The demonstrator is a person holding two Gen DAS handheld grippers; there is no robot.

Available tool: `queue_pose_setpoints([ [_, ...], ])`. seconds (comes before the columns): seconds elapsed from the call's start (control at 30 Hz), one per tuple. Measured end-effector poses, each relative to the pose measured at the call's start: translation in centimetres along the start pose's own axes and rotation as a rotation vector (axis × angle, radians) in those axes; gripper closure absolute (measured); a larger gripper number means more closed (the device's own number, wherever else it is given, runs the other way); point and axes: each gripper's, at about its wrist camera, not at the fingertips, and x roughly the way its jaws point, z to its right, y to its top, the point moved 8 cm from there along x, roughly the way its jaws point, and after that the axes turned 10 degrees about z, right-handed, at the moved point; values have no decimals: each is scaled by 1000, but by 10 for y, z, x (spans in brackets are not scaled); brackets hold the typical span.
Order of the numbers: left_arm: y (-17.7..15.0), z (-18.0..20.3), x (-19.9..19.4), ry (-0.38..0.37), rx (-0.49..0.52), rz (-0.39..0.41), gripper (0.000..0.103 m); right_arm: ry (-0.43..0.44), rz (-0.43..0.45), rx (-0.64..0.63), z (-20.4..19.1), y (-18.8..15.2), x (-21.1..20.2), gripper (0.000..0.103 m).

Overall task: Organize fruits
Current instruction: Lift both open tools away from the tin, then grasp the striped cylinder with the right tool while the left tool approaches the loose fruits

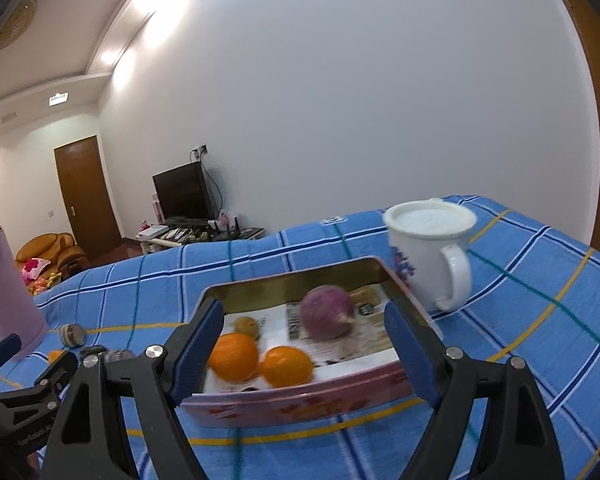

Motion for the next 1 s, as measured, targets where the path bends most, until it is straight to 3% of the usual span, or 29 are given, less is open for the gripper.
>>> queue_pose_setpoints([
  [0.37, -8, -43, 9, 63, -2, -41, 0, 88, -52, -31, -59, -17, -1, 20],
  [0.77, -36, -140, 37, 156, -208, -176, 0, 186, -129, -120, -125, -39, 1, 20],
  [1.0, -41, -156, 39, 206, -192, -190, 0, 239, -193, -163, -158, -53, 8, 20],
])
